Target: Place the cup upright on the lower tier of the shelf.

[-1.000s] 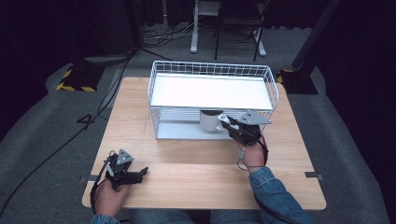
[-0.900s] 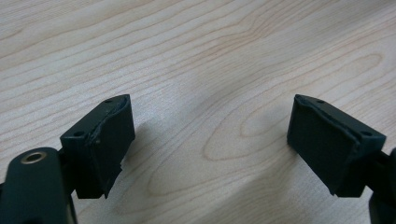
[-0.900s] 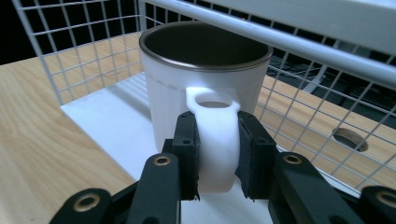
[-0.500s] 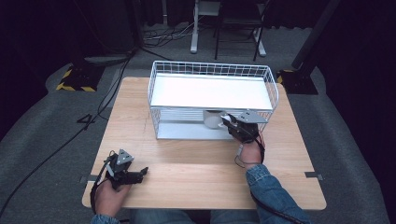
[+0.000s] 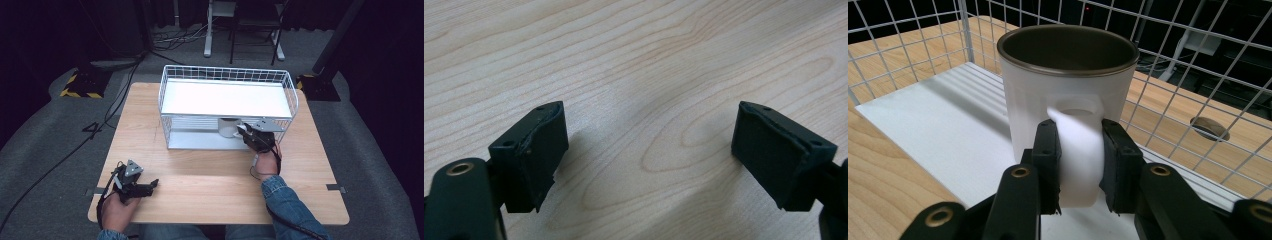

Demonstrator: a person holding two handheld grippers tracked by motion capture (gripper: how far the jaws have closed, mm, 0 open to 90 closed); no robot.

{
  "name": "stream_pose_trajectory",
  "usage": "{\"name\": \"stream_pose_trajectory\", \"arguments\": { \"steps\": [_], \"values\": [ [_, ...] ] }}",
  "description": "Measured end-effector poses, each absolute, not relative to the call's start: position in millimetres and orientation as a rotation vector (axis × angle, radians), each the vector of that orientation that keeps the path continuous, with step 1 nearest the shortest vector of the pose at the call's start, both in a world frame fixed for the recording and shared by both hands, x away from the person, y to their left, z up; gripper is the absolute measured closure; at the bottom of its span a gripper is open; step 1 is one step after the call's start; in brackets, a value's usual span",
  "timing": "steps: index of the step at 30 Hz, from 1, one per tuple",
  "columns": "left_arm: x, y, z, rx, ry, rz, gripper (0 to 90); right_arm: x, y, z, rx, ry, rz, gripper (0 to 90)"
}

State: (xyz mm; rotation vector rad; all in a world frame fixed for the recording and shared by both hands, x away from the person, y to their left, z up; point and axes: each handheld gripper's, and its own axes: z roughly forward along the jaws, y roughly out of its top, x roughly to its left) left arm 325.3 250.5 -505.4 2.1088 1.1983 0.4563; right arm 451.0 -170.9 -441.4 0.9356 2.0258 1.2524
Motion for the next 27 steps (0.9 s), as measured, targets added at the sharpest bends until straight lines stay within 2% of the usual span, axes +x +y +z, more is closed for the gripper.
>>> {"name": "stream_pose_trajectory", "arguments": {
  "steps": [27],
  "values": [
    [325.3,250.6,-505.3,2.11,1.198,0.456,15.4,455.7,-176.0,-454.6,0.975,2.045,1.263,71.3]
  ]
}}
